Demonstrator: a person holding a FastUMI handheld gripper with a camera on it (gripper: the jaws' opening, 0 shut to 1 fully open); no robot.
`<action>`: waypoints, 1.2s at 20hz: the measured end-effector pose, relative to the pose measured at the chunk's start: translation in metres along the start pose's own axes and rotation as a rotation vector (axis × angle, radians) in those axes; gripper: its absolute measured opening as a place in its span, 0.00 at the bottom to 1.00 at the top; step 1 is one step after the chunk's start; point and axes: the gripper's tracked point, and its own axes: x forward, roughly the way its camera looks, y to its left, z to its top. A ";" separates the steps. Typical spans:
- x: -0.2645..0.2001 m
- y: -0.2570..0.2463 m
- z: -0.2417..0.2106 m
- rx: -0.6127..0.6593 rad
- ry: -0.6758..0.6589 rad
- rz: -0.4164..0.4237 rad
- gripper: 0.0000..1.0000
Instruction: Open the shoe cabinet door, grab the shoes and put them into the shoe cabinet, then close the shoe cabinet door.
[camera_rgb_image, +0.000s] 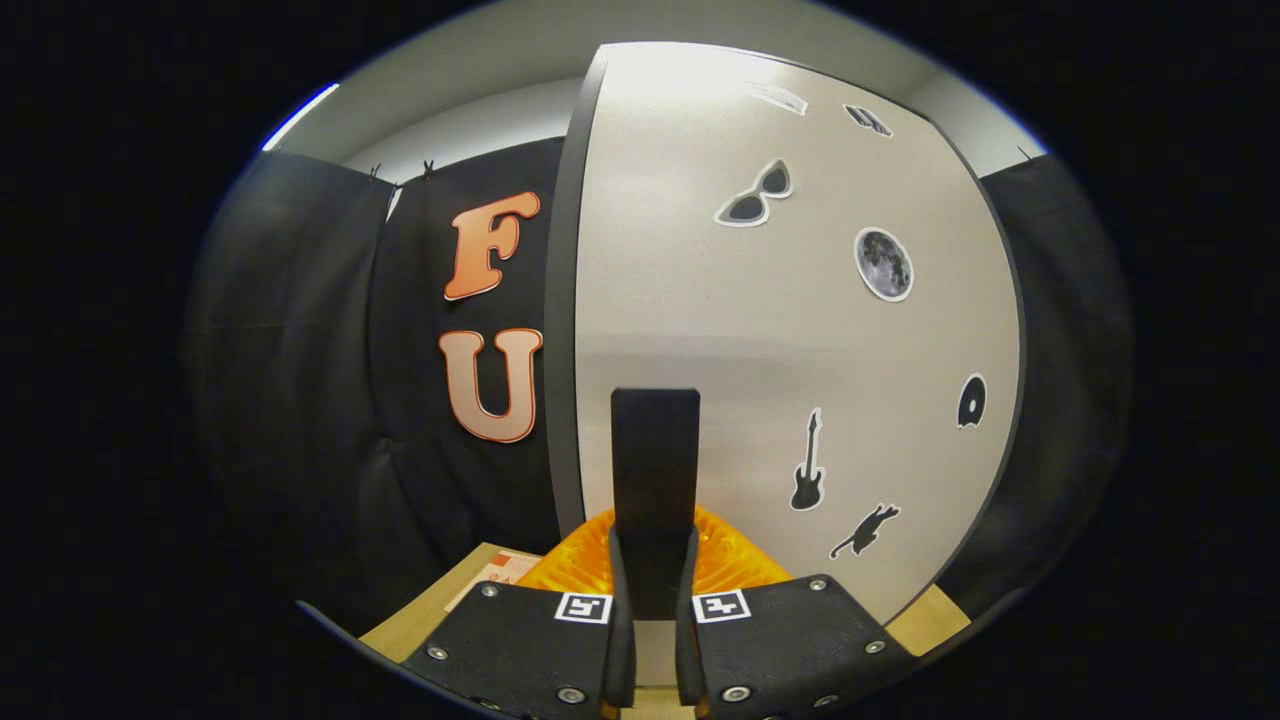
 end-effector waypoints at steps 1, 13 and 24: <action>-0.004 0.000 0.000 0.007 0.002 0.002 0.15; -0.067 -0.024 0.004 -0.031 0.002 -0.026 0.14; -0.123 -0.091 0.001 -0.041 -0.003 0.050 0.12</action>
